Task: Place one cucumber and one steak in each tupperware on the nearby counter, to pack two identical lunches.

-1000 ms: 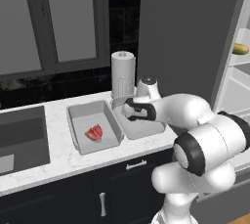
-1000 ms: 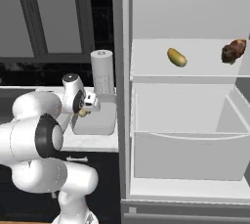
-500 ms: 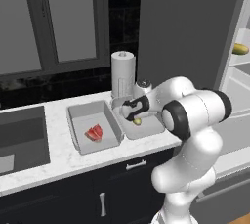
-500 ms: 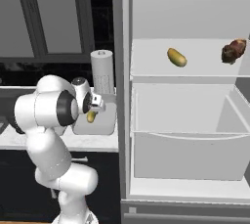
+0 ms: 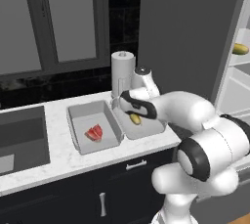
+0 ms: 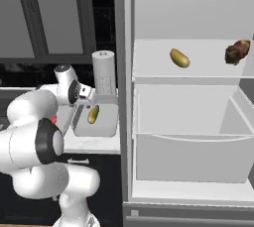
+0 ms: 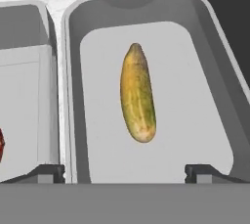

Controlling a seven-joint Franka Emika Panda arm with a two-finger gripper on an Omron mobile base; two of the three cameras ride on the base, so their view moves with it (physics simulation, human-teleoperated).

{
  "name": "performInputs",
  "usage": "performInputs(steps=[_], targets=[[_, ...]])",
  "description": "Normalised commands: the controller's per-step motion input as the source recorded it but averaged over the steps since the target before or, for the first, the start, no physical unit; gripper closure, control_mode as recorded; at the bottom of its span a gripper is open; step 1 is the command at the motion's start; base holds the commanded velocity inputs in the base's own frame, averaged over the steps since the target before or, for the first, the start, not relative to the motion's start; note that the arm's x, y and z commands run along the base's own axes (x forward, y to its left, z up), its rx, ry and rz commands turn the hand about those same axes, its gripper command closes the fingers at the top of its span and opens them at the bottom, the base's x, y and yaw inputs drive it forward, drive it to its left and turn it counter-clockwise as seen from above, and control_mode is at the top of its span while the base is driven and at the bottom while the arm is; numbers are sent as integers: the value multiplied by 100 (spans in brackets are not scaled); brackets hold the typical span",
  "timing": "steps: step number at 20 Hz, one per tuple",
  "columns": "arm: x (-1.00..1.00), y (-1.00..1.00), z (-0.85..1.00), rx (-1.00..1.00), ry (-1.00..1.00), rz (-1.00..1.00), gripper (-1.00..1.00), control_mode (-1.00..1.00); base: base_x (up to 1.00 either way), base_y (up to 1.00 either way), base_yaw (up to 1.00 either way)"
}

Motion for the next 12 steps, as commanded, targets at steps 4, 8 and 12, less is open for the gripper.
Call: performInputs(steps=[4, 8, 12], targets=[[-100, 4, 67, -1, -13, 0, -100, -100, 0, 0, 0], [-100, 0, 17, 0, -23, 3, -100, -100, 0, 0, 0], [-50, 0, 0, -1, -4, 7, -100, 100, -50, -6, 5]])
